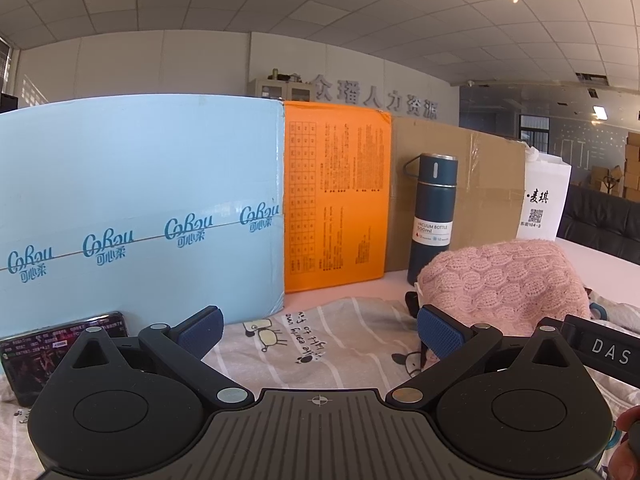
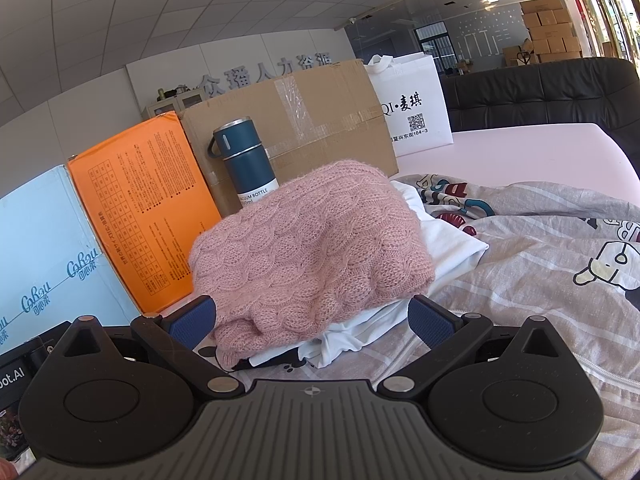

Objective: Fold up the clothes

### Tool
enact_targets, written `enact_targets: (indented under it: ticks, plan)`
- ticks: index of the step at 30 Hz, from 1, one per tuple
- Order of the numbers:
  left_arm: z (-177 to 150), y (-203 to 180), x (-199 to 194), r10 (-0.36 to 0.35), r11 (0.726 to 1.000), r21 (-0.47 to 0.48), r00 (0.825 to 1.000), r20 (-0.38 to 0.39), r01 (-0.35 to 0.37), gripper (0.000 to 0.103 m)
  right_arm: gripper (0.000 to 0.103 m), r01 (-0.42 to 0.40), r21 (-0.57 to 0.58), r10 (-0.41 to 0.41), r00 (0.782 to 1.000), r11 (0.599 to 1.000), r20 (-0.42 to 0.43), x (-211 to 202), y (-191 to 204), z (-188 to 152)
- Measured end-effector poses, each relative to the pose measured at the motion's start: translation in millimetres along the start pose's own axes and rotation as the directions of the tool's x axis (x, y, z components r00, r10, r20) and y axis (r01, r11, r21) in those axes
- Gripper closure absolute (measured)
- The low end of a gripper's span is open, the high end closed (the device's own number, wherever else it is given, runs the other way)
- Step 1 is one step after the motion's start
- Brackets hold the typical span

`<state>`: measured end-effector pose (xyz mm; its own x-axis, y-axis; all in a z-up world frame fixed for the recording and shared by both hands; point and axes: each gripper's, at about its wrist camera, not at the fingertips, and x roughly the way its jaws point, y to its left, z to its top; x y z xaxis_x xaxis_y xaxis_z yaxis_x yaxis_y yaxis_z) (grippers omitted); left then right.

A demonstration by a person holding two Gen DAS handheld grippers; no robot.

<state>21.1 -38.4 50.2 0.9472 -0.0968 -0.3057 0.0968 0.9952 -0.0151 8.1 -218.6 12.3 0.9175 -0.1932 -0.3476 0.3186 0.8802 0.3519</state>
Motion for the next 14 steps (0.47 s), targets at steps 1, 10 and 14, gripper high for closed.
enact_targets:
  ticks: [1,10,14]
  plan:
    - [0.1,-0.2,0.1,-0.001,1.0,0.001,1.0,0.0,0.001,0.0,0.0,0.0,-0.001,0.0,1.0,1.0,-0.001,0.0,0.1,0.0]
    - [-1.0,-2.3,-0.5,-0.013,1.0,0.016,1.0,0.001,0.013,0.0,0.0,0.003,0.0,-0.003,1.0,1.0,-0.005,1.2,-0.5,0.0]
    - [-1.3,-3.1,-0.1,-0.012,1.0,0.018,1.0,0.0,0.012,0.0,0.0,0.003,0.0,-0.003,1.0,1.0,-0.006,1.3,-0.6,0.1]
